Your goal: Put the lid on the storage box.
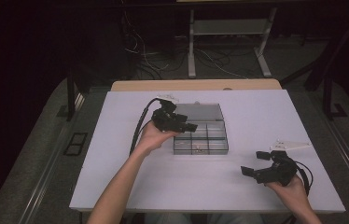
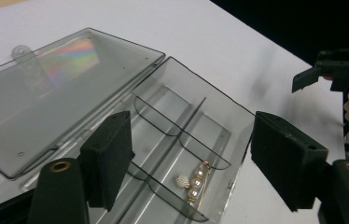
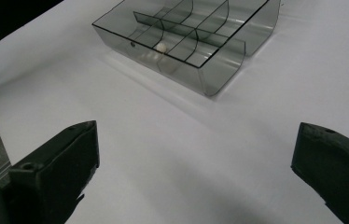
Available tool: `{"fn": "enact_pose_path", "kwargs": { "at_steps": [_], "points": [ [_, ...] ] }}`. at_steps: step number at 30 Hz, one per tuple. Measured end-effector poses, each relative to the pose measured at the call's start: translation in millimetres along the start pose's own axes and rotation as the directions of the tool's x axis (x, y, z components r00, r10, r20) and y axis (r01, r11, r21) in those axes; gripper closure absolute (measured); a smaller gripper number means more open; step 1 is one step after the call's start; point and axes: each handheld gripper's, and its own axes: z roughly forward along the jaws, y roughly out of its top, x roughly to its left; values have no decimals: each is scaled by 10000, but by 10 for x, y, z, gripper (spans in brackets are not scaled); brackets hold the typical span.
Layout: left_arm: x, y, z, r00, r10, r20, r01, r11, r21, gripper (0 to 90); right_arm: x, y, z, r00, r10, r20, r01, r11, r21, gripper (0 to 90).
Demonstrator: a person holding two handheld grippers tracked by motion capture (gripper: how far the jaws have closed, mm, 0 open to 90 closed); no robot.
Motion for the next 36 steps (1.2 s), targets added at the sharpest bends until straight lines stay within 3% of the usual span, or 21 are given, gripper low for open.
{"fn": "enact_pose_path", "kwargs": {
  "at_steps": [9, 22, 31, 36],
  "points": [
    [103, 23, -71, 9995, -306, 84, 310, 9985, -456, 160, -41, 226, 35, 9999, -77, -68, 76, 9999, -79, 5],
    [299, 105, -95, 9942, -942, -514, 920, 9948, -430, 2, -153, 734, 175, 9997, -153, -184, 149, 9996, -219, 6],
    [458, 100, -107, 9867, -1358, -890, 1289, 9885, -795, 0, -271, 1045, 289, 9990, -442, 50, 442, 9990, -32, 6],
    [561, 72, -135, 9804, -1573, -1189, 1473, 9851, -891, 0, -353, 1157, 370, 9992, -343, 205, 341, 9994, 112, 6]
  ]
}}
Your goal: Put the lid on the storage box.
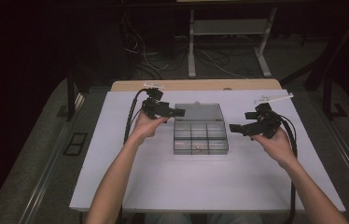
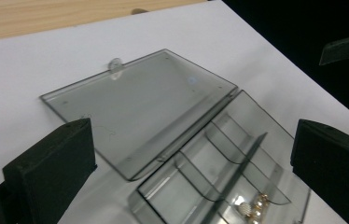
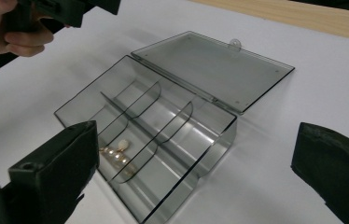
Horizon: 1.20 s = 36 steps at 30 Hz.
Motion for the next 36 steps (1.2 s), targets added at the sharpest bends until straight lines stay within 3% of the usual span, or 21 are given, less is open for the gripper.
{"fn": "enact_pose_path", "kwargs": {
  "at_steps": [12, 22, 36],
  "points": [
    [216, -29, -10, 9953, -854, -458, 822, 9943, -674, 0, -228, 118, 200, 9983, 548, 222, -550, 9984, 102, 6],
    [334, -80, 80, 9873, -1378, -790, 1326, 9889, -672, 0, -367, 238, 332, 9954, 880, 389, -888, 9959, 192, 6],
    [438, -151, 254, 9762, -2053, -695, 2021, 9781, -500, 0, -545, 251, 583, 9883, 1446, 474, -1457, 9891, 199, 6]
  ]
}}
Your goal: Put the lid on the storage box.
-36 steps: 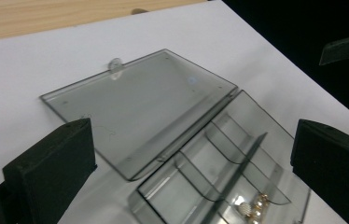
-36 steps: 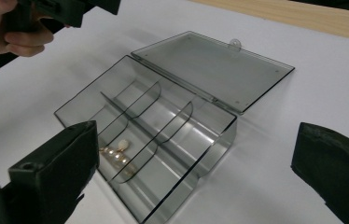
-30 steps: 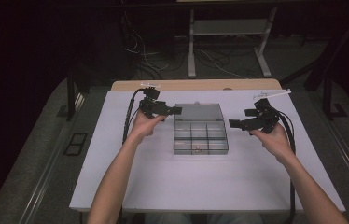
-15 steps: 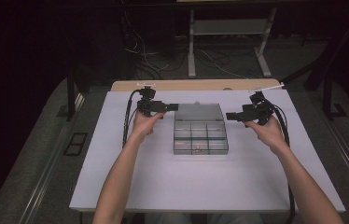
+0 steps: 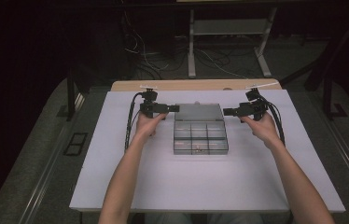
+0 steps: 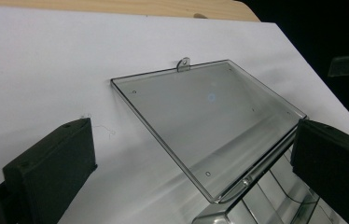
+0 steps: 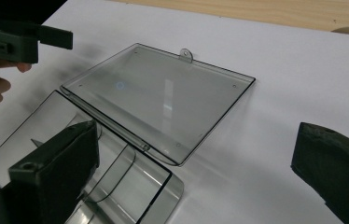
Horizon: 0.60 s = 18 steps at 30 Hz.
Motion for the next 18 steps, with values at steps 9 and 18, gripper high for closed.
{"fn": "enact_pose_path", "kwargs": {
  "at_steps": [9, 18],
  "points": [
    [4, -49, 106, 9998, -148, -115, 154, 9983, 563, 27, -32, -51, 193, 9998, 215, 55, -217, 9993, 300, 6],
    [56, -104, 189, 9982, -592, 70, 587, 9965, 597, 144, -44, -84, 373, 9985, 492, 252, -497, 9986, 198, 6]
  ]
}}
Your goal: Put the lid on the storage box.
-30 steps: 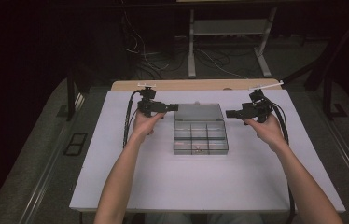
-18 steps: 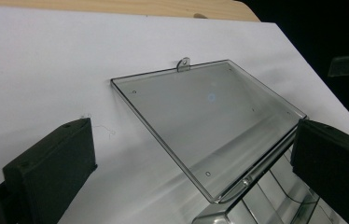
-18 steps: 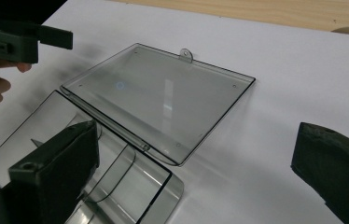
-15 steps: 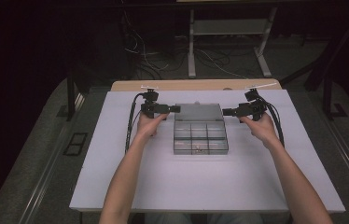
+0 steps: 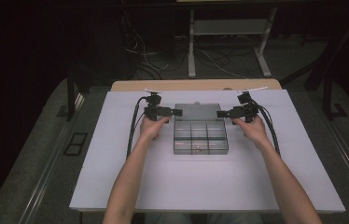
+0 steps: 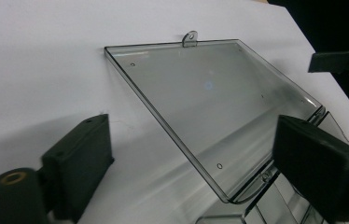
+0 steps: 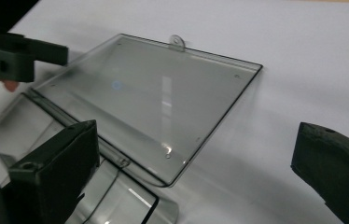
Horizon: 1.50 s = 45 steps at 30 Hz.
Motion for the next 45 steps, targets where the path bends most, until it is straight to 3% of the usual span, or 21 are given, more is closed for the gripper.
{"fn": "enact_pose_path", "kwargs": {
  "at_steps": [5, 8, 14, 21, 31, 45],
  "points": [
    [9, -9, 28, 9999, -153, -59, 153, 9999, -7, 209, 15, -17, 75, 9992, 39, 407, -43, 9999, 114, 7],
    [14, -24, 49, 9994, -336, -79, 336, 9994, 59, 249, -2, -25, 89, 9991, 198, 381, -199, 9998, 32, 140],
    [21, -48, 66, 9984, -479, -303, 482, 9988, 107, 346, -15, -33, 128, 9983, 439, 394, -440, 9990, 16, 197],
    [56, -53, 59, 9979, -621, 155, 620, 9980, 110, 445, -10, -45, 171, 9982, 432, 423, -436, 9990, 96, 287],
    [29, -66, 49, 9960, -854, 277, 852, 9963, 75, 528, 0, -44, 180, 9979, 464, 457, -467, 9989, 59, 332],
    [60, -133, 36, 9833, -1691, 679, 1709, 9850, -216, 575, 3, -48, 190, 9978, 545, 386, -546, 9985, 12, 354]
  ]
}}
